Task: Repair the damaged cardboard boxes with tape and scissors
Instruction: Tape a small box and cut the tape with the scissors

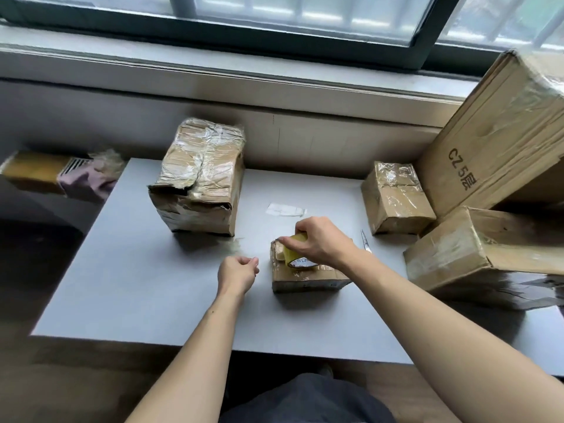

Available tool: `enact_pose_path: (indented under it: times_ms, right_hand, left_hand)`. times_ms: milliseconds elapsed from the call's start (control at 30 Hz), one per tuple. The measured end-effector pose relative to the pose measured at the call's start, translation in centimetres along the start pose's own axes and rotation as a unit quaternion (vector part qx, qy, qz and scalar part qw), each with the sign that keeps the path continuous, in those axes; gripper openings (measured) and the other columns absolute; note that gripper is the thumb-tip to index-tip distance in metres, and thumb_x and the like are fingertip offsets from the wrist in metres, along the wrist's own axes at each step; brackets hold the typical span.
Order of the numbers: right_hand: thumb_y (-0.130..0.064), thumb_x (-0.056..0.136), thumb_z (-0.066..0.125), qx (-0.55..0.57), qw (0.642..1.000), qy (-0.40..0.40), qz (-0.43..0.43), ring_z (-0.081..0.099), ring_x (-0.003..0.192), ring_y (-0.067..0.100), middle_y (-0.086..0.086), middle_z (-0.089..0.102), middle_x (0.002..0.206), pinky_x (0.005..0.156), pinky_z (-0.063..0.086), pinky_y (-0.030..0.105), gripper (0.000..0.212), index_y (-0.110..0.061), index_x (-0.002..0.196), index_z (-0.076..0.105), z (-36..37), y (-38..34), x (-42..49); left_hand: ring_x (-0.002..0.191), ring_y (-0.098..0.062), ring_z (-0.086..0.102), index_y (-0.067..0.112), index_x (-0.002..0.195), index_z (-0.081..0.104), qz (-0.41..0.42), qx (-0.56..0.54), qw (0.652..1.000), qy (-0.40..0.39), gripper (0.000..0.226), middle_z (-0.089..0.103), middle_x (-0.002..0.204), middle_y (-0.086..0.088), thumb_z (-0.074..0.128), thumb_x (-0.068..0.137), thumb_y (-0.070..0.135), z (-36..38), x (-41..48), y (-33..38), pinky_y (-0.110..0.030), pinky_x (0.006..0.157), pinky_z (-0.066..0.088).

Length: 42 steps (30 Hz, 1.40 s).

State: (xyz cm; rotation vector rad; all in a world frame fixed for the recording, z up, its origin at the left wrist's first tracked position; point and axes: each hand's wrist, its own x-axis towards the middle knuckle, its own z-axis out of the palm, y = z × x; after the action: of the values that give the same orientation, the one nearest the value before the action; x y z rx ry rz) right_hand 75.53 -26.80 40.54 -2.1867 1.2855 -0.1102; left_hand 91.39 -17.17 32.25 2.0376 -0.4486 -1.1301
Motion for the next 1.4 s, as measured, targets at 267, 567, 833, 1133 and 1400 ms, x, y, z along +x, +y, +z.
enact_pose_path:
  times_ms: [267, 567, 833, 1133, 1400]
  right_hand:
    - [-0.057, 0.085, 0.066, 0.004, 1.0, 0.009, 0.029, 0.049, 0.064, 0.025, 0.0, 0.051, 0.058, 0.058, 0.038, 0.036, 0.051, -0.014, 0.062, 0.053, 0.1, -0.2, 0.0]
    - [-0.066, 0.084, 0.062, 0.042, 0.996, 0.03, 0.072, 0.056, 0.08, 0.022, 0.005, 0.061, 0.085, 0.064, 0.037, 0.032, 0.051, -0.017, 0.073, 0.058, 1.1, 0.2, -0.8]
    - [-0.066, 0.087, 0.058, 0.079, 0.993, 0.028, 0.082, 0.059, 0.075, 0.016, -0.003, 0.063, 0.074, 0.057, 0.038, 0.028, 0.048, -0.02, 0.076, 0.059, 0.6, 0.9, -1.3]
    - [-0.067, 0.09, 0.055, 0.205, 0.97, 0.05, 0.123, 0.058, 0.068, 0.015, 0.0, 0.062, 0.073, 0.061, 0.042, 0.03, 0.056, -0.011, 0.086, 0.063, 1.3, 2.4, -1.4]
    - [-0.054, 0.089, 0.067, 0.361, 0.922, 0.07, 0.124, 0.042, 0.053, 0.006, -0.007, 0.044, 0.059, 0.051, 0.033, 0.022, 0.046, -0.021, 0.065, 0.046, 2.2, 2.9, -2.3]
  left_hand:
    - [0.085, -0.024, 0.066, 0.015, 0.068, 0.066, -0.017, 0.033, 0.999, -0.026, 0.028, 0.073, 0.084, -0.007, 0.066, 0.093, 0.026, 2.6, 0.2, -0.1, -0.03, 0.082, 0.051]
    - [0.092, -0.026, 0.062, 0.016, 0.104, 0.056, -0.001, 0.101, 0.994, -0.044, 0.028, 0.068, 0.102, -0.005, 0.063, 0.093, 0.04, 3.2, -0.1, -0.9, -0.029, 0.07, 0.039]
    - [0.13, -0.013, 0.044, 0.022, 0.139, 0.047, 0.253, 0.134, 0.949, -0.132, 0.036, 0.045, 0.141, 0.003, 0.046, 0.103, 0.021, 0.5, 0.7, 1.4, -0.031, 0.111, 0.035]
    - [0.15, -0.005, -0.007, 0.025, 0.158, -0.001, 0.339, 0.416, 0.793, -0.287, 0.117, -0.008, 0.164, 0.016, 0.075, 0.076, 0.059, -0.3, 0.7, 2.8, -0.036, 0.124, 0.007]
    - [0.15, -0.006, -0.009, 0.034, 0.157, -0.003, 0.351, 0.454, 0.793, -0.205, 0.116, -0.015, 0.161, 0.024, 0.067, 0.073, 0.072, 0.6, 0.4, 1.7, -0.05, 0.119, 0.019]
